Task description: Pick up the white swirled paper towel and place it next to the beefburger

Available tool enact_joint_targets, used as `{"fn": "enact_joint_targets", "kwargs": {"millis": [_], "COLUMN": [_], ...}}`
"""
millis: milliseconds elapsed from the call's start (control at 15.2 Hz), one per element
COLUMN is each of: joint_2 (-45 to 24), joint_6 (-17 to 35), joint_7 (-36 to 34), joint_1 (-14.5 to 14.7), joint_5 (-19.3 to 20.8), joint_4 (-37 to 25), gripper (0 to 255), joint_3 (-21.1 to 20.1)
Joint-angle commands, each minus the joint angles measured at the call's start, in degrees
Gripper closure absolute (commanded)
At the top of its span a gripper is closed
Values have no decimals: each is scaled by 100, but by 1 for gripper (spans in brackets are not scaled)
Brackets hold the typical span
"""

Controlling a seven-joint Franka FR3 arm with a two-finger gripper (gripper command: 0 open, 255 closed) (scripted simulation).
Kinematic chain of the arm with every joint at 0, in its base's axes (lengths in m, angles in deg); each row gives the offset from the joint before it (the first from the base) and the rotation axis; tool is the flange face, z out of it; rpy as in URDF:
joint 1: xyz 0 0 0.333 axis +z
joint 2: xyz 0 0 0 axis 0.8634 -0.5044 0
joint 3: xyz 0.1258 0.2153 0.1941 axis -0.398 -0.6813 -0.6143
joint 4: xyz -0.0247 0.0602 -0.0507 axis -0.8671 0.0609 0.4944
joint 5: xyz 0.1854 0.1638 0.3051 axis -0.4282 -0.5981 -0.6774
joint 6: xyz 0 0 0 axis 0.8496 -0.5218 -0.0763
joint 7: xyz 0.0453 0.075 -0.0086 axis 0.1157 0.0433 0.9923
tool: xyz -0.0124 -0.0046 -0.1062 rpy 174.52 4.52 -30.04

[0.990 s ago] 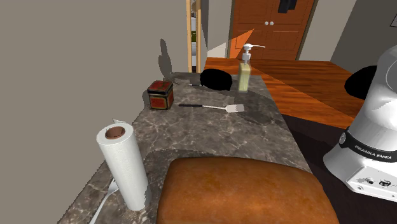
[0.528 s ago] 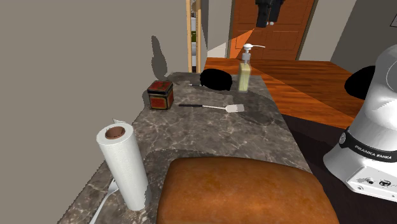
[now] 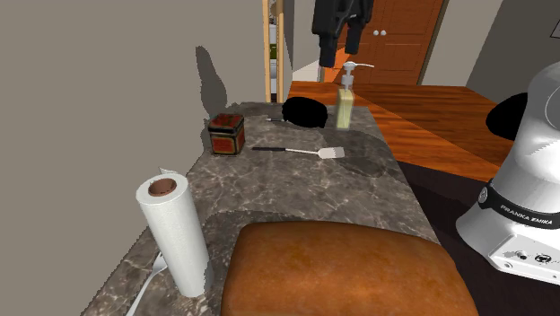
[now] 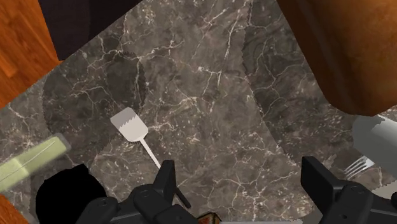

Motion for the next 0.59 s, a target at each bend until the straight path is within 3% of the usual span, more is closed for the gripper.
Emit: {"fn": "enact_joint_targets", "kwargs": {"millis": [0,528], "joint_2": [-279,-1747], "joint_6": [151,635], "joint_7": [-285,-1474], "joint_1": [37,102], "joint_5": [-20,340], "joint_4": [-140,-1072], "gripper": [0,0], "joint_3": [-235,-1118]}}
